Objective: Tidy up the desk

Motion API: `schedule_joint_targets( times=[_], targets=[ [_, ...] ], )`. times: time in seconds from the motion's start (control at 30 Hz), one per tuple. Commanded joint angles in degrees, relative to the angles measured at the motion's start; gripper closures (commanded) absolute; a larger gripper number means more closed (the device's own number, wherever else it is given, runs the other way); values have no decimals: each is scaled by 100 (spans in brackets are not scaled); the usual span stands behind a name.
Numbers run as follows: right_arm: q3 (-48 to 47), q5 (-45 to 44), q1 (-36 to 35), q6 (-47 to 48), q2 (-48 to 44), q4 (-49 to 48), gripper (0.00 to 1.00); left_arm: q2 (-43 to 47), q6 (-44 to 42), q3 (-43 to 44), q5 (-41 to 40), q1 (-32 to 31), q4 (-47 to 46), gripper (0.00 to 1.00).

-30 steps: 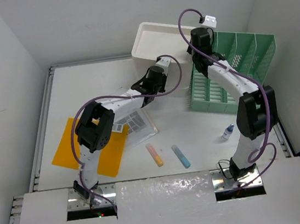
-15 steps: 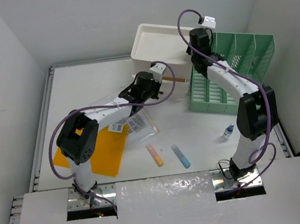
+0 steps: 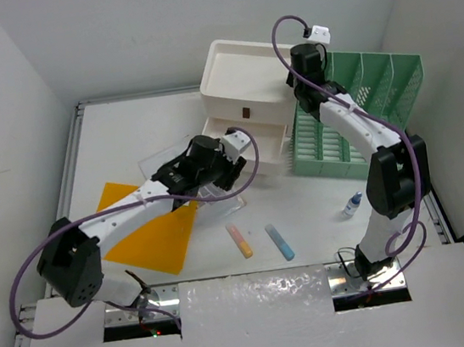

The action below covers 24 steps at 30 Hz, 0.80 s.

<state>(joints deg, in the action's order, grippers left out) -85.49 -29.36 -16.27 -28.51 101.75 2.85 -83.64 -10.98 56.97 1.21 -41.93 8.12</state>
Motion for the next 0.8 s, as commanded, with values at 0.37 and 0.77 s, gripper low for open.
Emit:
schedule_joint_targets(
  times=[0.37,0.77],
  targets=[
    [-423,625,-60,126,291,874,100,762,-6210,-54,2146,-1001,3450,11],
    [-530,643,-69,135,310,1121,100,-1145,-6742,368,2410,-1334,3442,12]
  ],
)
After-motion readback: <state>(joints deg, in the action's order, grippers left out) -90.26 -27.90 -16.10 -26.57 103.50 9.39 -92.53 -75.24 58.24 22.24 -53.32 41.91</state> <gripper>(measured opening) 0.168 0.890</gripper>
